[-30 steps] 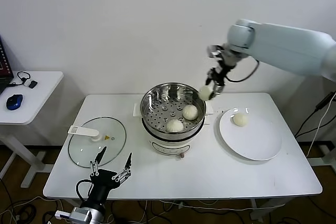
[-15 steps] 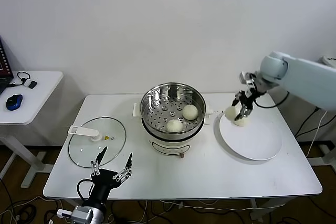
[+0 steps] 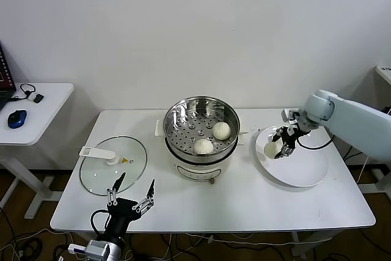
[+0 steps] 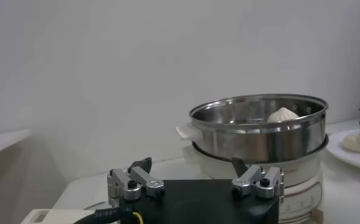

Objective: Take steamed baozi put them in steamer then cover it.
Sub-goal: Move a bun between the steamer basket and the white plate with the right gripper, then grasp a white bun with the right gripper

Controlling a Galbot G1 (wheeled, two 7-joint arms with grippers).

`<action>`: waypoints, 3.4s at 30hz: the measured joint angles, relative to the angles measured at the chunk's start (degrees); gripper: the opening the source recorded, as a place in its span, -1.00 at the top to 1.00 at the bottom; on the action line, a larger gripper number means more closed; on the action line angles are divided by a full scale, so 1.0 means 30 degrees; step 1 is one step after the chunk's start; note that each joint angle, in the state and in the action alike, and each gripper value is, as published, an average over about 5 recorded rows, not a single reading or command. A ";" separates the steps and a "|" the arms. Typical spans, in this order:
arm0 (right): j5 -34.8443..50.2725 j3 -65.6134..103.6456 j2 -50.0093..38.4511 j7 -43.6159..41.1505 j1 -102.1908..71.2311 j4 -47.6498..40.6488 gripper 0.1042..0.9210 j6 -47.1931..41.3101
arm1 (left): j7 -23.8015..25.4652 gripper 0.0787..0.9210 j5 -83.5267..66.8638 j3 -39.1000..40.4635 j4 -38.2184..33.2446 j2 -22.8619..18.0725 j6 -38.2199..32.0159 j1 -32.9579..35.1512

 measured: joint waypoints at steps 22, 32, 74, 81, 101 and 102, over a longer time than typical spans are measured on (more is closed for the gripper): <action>-0.0823 0.2106 -0.0216 0.0981 -0.2217 -0.0079 -0.76 0.0175 | -0.0019 -0.77 0.0142 0.0093 0.0038 -0.0064 -0.0024 -0.0032; 0.1364 -0.1156 -0.0919 -0.0032 0.1990 0.1726 -0.76 0.0518 | -0.0023 -0.77 0.0188 0.0173 -0.0178 -0.0093 -0.0001 0.0082; -0.0722 -0.6377 0.6952 0.0408 0.9036 0.4730 -0.76 0.7720 | -0.0113 -0.77 0.0165 0.0075 -0.0408 -0.0212 -0.0191 0.0125; -0.1125 -0.6586 0.7802 0.0468 0.8534 0.4378 -0.76 0.8308 | -0.0113 -0.77 0.0098 0.0008 -0.0414 -0.0196 -0.0196 0.0105; -0.1731 -0.7029 0.9936 0.0127 0.8045 0.2590 -0.76 1.0201 | -0.0132 -0.77 0.0052 -0.0163 -0.0420 -0.0197 -0.0212 0.0056; -0.1712 -0.7089 1.0027 0.0060 0.8084 0.2515 -0.76 1.0315 | -0.0136 -0.77 0.0052 -0.0166 -0.0420 -0.0197 -0.0198 0.0042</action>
